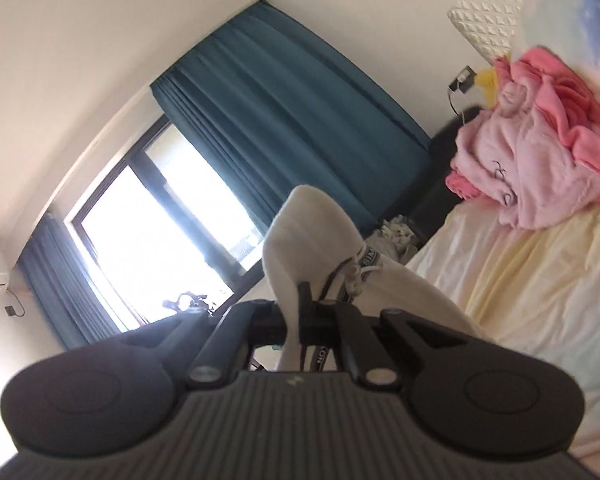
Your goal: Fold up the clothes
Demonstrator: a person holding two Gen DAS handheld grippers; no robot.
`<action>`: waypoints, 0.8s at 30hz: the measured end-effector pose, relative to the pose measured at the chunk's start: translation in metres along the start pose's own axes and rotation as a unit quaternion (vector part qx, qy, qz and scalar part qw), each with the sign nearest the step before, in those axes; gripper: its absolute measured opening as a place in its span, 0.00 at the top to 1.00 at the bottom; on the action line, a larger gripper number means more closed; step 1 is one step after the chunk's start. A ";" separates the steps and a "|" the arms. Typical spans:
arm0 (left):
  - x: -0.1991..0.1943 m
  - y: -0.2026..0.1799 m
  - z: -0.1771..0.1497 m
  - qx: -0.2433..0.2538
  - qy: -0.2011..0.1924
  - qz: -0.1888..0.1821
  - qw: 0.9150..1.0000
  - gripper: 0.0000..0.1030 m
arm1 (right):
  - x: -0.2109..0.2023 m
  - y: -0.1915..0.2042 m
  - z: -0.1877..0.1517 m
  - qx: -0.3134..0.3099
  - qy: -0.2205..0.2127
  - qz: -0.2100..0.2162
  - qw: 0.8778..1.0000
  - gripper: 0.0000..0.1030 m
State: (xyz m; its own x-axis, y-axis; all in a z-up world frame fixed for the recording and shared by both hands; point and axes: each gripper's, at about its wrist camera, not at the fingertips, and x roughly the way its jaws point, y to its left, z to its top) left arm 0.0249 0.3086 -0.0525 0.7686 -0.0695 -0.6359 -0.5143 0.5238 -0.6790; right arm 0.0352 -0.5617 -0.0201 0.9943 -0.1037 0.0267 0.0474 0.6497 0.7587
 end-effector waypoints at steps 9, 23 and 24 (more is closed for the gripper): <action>0.001 -0.013 0.001 0.067 0.005 0.016 0.998 0.80 | -0.054 -0.117 -0.043 0.303 0.081 -0.337 0.888 0.96; -0.030 -0.083 -0.032 0.278 -0.009 0.056 0.959 0.17 | -0.052 -0.021 -0.028 0.043 0.024 -0.370 0.928 0.50; -0.033 -0.088 -0.036 0.287 -0.013 0.060 0.956 0.16 | -0.053 -0.009 -0.028 0.016 0.011 -0.367 0.930 0.48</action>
State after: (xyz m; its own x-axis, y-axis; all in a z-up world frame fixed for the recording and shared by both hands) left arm 0.0306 0.2342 0.0152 0.7303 0.0370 -0.6821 -0.3118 0.9065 -0.2847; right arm -0.0151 -0.5408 -0.0469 0.6964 -0.4951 -0.5195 0.7121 0.3874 0.5855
